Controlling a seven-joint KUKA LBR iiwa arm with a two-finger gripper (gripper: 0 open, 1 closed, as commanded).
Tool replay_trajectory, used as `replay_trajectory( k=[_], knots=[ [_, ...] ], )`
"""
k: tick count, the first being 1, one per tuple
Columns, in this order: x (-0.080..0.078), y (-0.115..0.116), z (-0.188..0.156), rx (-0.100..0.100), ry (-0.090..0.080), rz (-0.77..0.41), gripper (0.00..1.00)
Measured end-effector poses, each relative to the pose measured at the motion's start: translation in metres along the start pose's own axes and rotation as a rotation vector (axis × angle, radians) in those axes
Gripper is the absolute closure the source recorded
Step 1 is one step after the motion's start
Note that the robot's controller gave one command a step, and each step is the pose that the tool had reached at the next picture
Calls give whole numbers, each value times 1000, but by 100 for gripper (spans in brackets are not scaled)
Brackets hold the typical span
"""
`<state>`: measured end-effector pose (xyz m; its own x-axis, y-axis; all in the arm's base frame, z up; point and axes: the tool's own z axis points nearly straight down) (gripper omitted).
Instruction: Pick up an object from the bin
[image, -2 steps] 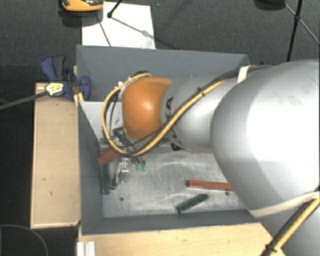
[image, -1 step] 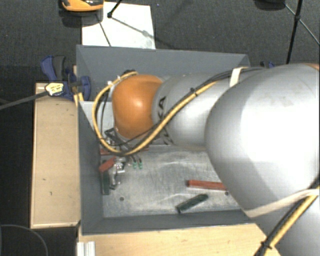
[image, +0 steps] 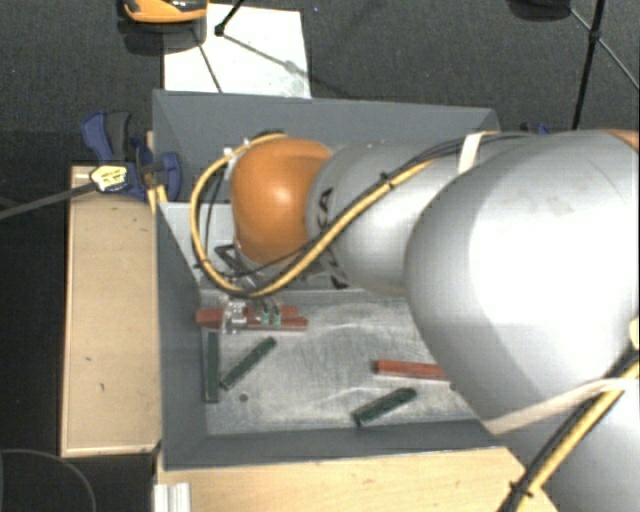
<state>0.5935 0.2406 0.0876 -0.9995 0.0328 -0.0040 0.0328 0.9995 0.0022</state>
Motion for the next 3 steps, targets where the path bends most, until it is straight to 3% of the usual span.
replay_trajectory(
  k=[2, 3],
  knots=[
    [2, -1, -5, 2, 5, 4, 100],
    [16, -31, -6, 0, -2, -149, 0]
  ],
)
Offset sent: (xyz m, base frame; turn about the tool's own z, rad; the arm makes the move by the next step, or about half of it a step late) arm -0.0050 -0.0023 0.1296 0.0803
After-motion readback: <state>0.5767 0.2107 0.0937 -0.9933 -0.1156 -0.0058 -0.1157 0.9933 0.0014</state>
